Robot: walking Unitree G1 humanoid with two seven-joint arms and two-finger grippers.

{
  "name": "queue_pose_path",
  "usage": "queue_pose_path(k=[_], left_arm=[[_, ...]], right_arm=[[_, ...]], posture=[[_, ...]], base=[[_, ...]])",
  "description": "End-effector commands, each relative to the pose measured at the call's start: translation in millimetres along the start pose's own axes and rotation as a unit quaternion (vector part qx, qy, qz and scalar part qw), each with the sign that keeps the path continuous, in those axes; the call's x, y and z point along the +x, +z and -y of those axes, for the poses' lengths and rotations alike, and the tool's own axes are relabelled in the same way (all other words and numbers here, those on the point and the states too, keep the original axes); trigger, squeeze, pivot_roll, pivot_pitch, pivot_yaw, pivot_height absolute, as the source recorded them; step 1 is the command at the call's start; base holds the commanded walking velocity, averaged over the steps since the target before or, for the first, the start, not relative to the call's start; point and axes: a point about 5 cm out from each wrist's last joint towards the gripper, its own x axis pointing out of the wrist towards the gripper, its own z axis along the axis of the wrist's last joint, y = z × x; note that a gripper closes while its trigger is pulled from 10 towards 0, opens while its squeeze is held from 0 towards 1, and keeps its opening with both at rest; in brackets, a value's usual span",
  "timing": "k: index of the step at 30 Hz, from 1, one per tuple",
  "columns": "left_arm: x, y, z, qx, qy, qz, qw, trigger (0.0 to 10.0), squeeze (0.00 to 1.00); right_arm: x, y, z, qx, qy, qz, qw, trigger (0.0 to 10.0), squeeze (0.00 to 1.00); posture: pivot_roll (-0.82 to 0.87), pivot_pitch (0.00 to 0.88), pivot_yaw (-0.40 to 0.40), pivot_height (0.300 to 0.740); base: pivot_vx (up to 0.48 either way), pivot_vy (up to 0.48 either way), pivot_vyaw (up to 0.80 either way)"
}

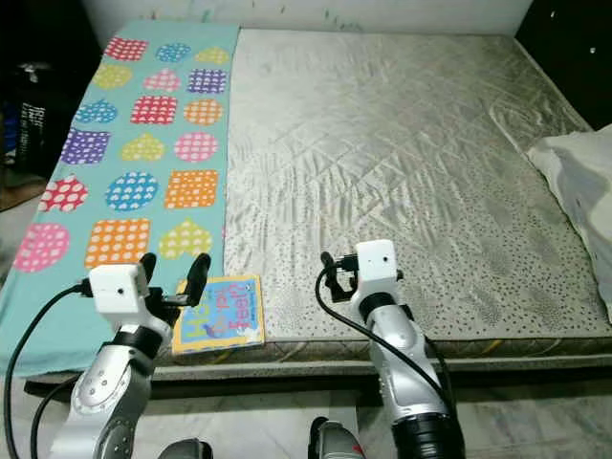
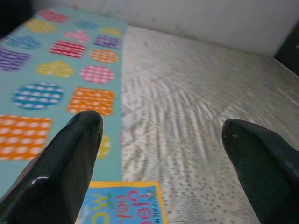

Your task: Clean up the room

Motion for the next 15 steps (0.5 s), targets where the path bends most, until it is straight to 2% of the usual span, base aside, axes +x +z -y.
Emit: queue_pose_path(k=[1,2,5,10,15], left_arm=[[-1.8,-1.4,-1.7,0.002,0.008,-0.006,1.0,10.0,0.0],[-1.7,-1.6,-1.8,0.0,0.01,-0.007,1.0,10.0,0.0],[-1.9,-1.5,-1.9,-0.002,0.011,-0.007,1.0,10.0,0.0],[-2.5,-1.1,-1.7,-0.003,0.012,-0.005,1.0,10.0,0.0],[-2.9,-0.7,-2.0,-0.004,0.012,-0.006,1.0,10.0,0.0]], right_arm=[[-1.4,-2.8,0.2,-0.002,0.0,-0.006,1.0,10.0,0.0],[-1.5,-3.5,-0.1,-0.001,0.0,-0.008,1.0,10.0,0.0],[-1.6,-4.9,-0.2,0.002,-0.001,-0.013,1.0,10.0,0.0],[-1.3,-4.7,-0.5,0.0,0.0,-0.01,1.0,10.0,0.0],[-0.7,-4.2,-0.9,-0.001,0.001,-0.009,1.0,10.0,0.0]], posture=[[0.11,0.199,-0.017,0.74],[0.11,0.199,-0.018,0.74],[0.12,0.201,-0.019,0.74],[0.12,0.203,-0.02,0.74],[0.12,0.205,-0.021,0.74]], base=[[0.0,0.0,0.0],[0.0,0.0,0.0],[0.0,0.0,-0.68],[0.0,0.439,-0.73],[0.0,0.48,0.0]])
